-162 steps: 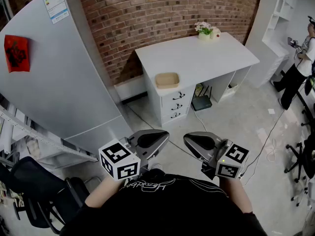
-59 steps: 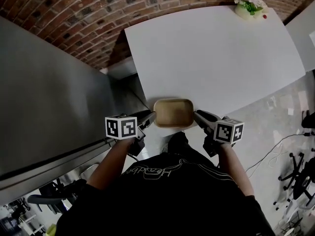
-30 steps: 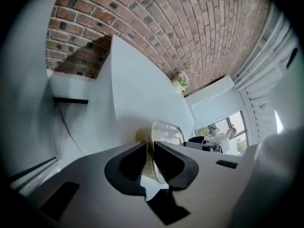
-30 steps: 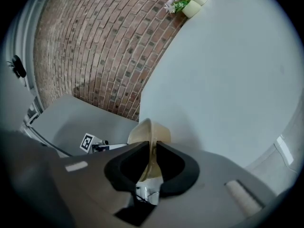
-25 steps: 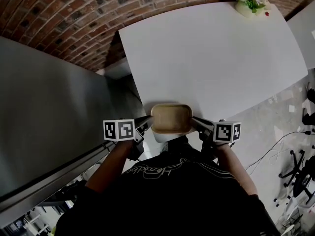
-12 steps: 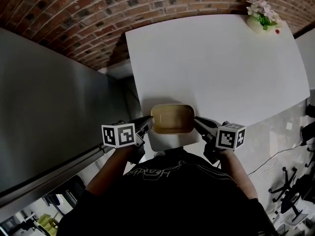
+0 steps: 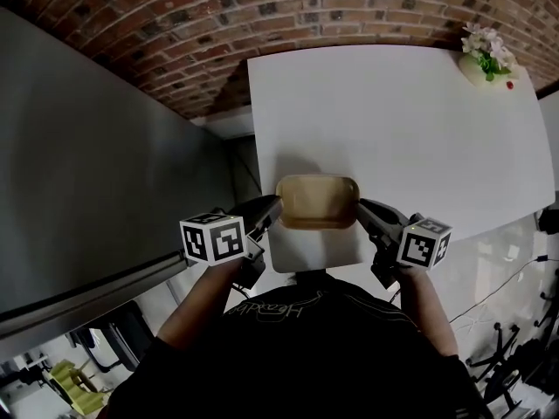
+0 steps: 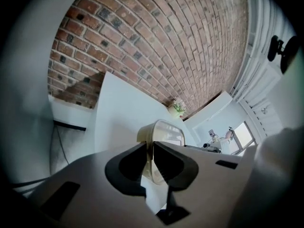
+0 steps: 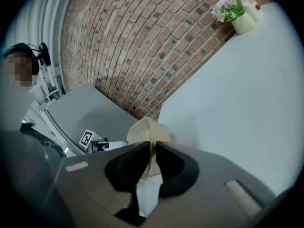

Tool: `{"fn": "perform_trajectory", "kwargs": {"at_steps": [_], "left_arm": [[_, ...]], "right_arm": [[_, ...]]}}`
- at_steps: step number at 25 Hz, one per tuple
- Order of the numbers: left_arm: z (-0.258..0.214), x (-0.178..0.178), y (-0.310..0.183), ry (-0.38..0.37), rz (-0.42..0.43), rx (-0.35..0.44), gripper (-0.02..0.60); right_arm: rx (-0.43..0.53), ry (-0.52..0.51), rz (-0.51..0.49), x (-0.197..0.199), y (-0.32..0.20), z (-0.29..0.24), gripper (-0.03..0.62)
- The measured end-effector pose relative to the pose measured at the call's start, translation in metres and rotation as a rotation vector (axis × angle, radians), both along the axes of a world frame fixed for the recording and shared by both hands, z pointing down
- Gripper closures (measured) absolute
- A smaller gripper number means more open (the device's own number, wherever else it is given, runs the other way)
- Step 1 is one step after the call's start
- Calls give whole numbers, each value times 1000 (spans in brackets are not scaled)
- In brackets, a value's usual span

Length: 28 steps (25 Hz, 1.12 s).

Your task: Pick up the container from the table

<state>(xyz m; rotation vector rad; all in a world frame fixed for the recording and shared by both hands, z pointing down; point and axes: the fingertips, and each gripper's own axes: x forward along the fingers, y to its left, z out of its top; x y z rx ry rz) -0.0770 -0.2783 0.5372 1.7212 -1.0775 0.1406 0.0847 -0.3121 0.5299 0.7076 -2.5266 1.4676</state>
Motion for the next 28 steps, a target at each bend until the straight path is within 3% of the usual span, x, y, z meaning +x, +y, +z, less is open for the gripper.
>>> {"fn": "perform_trajectory", "kwargs": {"at_steps": [5,10,22,28], "left_arm": [[-26,2,5,-52,8,104,531],[-42,7,24,-35,20,164,531],[-112,13,100,-30,66,362,531],[-151,10,148,-64,72,476,531]], "right_arm": [[126,0,-19,1,2,-23,546],[224,24,-8,5,21,-46,548],[471,22,71,10,100,-132,548],[573,2,81,8,152,-168,548]]}}
